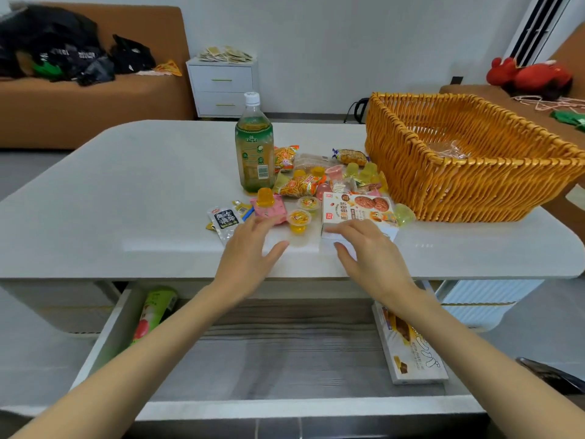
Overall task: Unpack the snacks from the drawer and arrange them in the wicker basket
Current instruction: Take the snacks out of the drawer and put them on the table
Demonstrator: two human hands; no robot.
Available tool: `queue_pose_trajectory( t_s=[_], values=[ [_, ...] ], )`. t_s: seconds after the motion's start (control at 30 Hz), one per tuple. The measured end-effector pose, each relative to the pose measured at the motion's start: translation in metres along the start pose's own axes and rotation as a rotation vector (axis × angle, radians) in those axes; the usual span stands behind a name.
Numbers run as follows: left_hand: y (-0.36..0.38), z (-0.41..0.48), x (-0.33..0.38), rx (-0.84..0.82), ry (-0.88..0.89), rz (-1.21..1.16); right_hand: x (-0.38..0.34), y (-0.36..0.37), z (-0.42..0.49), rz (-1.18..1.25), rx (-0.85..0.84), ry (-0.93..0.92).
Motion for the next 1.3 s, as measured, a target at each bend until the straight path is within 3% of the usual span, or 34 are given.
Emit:
queue_pose_trajectory(
  t_s=[0.13, 0.33, 0.53, 0.7, 0.8, 0.97, 1.17, 1.3],
  values=[
    [-0.016, -0.063, -0.027, -0.137, -0.040, -0.079, -0.023, 0.017, -0.027, 0.063, -0.193, 0.080],
    [0.009, -0.110, -0.113, -0.460, -0.177, 0.195, -0.038, 0.072, -0.058, 0.103, -0.437, 0.113],
    [0.025, -0.140, -0.210, -0.595, -0.535, 0.407, -0.043, 0.119, -0.080, 0.126, -0.552, 0.177],
    [0.033, -0.161, -0.246, -0.596, -0.646, 0.361, -0.043, 0.137, -0.090, 0.114, -0.623, 0.197],
    [0.035, -0.158, -0.241, -0.627, -0.595, 0.383, -0.030, 0.134, -0.089, 0.077, -0.622, 0.224],
    [0.054, -0.152, -0.185, -0.732, -0.333, 0.365, -0.002, 0.125, -0.092, -0.018, -0.635, 0.291],
    [0.056, -0.122, -0.109, -0.560, -0.094, 0.211, 0.068, 0.108, -0.131, -0.343, -0.747, 0.565],
    [0.062, -0.106, -0.069, -0.519, -0.007, 0.171, 0.109, 0.086, -0.160, -0.421, -0.777, 0.781]
  ],
)
Point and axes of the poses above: each hand's wrist, its own z-axis towards the middle knuckle, its own y-axis out of the palm, x = y × z, the point moved 10 cm from there along z, towards the middle knuckle, and after that the axes turned 10 degrees about z, right-handed, at the moved point
